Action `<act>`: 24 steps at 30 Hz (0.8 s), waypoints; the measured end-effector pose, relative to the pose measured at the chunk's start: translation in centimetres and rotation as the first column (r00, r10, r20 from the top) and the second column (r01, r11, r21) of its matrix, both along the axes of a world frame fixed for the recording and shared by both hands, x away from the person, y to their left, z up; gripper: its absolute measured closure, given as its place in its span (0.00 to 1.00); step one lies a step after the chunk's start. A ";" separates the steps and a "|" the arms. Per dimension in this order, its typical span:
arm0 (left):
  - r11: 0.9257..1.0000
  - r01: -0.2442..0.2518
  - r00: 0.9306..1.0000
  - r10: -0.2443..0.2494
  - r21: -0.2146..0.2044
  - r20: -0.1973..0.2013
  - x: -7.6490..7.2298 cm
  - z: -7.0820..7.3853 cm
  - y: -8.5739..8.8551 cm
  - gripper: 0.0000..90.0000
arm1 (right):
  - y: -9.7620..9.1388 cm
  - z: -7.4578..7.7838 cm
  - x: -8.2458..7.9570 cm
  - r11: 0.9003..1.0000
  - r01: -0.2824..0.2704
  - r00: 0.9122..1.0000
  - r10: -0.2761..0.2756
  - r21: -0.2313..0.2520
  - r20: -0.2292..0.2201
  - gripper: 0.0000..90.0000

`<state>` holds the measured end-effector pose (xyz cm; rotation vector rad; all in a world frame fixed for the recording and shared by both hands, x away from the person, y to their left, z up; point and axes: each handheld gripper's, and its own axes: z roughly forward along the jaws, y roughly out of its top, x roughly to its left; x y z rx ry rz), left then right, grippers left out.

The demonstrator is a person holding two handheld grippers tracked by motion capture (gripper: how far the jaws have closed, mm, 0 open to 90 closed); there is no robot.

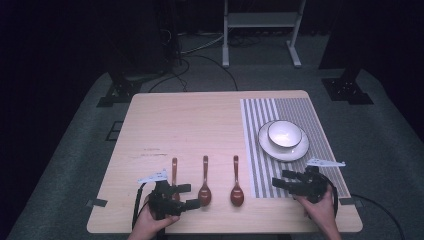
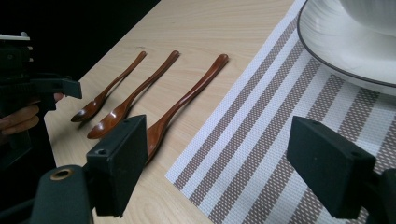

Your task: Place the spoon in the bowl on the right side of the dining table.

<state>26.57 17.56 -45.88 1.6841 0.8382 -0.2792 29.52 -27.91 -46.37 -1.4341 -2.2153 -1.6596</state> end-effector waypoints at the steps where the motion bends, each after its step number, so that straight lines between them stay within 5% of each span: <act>1: 1.000 0.000 1.000 0.000 0.000 0.000 0.0 0.0 0.0 0.00 | 0.0 0.0 0.0 1.000 0.000 1.000 0.000 0.000 0.000 0.22; 24: 0.998 0.066 0.998 -0.065 0.025 -0.027 0.0 -0.9 -2.4 0.00 | 4.1 1.3 2.4 0.994 -0.096 0.995 0.096 -0.042 -0.001 0.22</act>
